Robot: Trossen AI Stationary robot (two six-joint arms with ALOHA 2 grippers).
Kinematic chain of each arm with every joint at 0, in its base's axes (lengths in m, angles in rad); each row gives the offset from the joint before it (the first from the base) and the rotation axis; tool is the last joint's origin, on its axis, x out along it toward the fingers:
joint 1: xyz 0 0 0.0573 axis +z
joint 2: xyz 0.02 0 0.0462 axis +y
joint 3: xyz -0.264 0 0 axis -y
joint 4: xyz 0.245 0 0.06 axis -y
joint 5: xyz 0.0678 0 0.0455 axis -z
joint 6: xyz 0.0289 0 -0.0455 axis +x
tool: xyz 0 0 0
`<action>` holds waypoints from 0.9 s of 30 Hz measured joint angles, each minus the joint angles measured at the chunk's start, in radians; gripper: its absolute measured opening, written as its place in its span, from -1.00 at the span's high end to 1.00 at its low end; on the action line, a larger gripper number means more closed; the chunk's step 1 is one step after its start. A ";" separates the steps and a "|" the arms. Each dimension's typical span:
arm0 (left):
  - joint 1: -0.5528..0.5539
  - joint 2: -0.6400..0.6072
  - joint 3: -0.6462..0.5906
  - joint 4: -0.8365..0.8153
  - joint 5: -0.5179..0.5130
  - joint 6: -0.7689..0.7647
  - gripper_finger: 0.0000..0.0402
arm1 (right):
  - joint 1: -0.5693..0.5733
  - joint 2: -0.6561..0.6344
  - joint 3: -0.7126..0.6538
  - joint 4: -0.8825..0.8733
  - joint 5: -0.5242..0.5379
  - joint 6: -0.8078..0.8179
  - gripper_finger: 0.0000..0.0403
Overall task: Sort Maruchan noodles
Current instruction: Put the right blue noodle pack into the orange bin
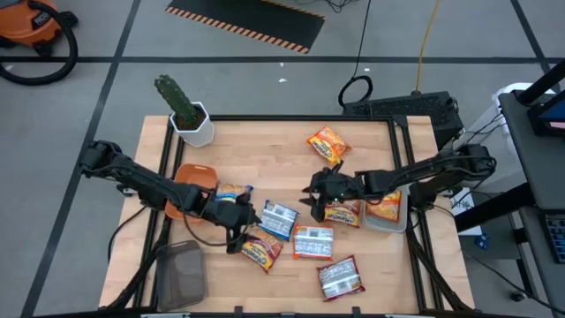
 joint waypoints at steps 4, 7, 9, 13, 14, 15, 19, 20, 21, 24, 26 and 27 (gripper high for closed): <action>-0.012 0.000 0.000 -0.002 0.000 0.004 -0.33 | 0.048 0.000 0.001 -0.004 0.044 0.025 0.16; -0.012 0.000 0.000 -0.002 0.000 0.005 -0.33 | 0.072 0.017 0.001 -0.005 0.078 0.037 0.16; -0.010 0.000 0.000 -0.002 -0.001 0.005 -0.33 | 0.088 0.041 0.001 0.001 0.082 0.047 0.16; -0.003 0.000 0.000 0.000 -0.002 0.003 -0.33 | 0.113 0.122 0.001 0.042 0.083 0.062 0.16; -0.003 0.000 0.000 0.000 -0.004 0.003 -0.33 | 0.115 0.147 0.001 0.059 0.081 0.063 0.16; -0.003 0.000 0.000 0.000 -0.007 0.003 -0.33 | 0.115 0.174 0.001 0.082 0.080 0.063 0.16; -0.006 0.000 0.000 -0.006 -0.009 -0.004 -0.33 | 0.109 0.268 0.001 0.211 0.079 0.076 0.16; -0.009 0.000 0.000 -0.016 -0.009 -0.004 -0.33 | 0.108 0.288 0.001 0.238 0.079 0.080 0.16; -0.012 0.000 0.000 -0.030 -0.011 -0.004 -0.33 | 0.109 0.306 0.006 0.254 0.079 0.085 0.16; -0.024 0.001 0.000 -0.076 -0.011 0.019 -0.33 | 0.110 0.346 0.049 0.226 0.076 0.076 0.16; -0.027 0.001 0.000 -0.095 -0.011 0.051 -0.33 | 0.106 0.360 0.089 0.165 0.077 0.037 0.16; -0.026 0.001 0.000 -0.100 -0.016 0.064 -0.33 | 0.104 0.364 0.108 0.133 0.077 0.015 0.16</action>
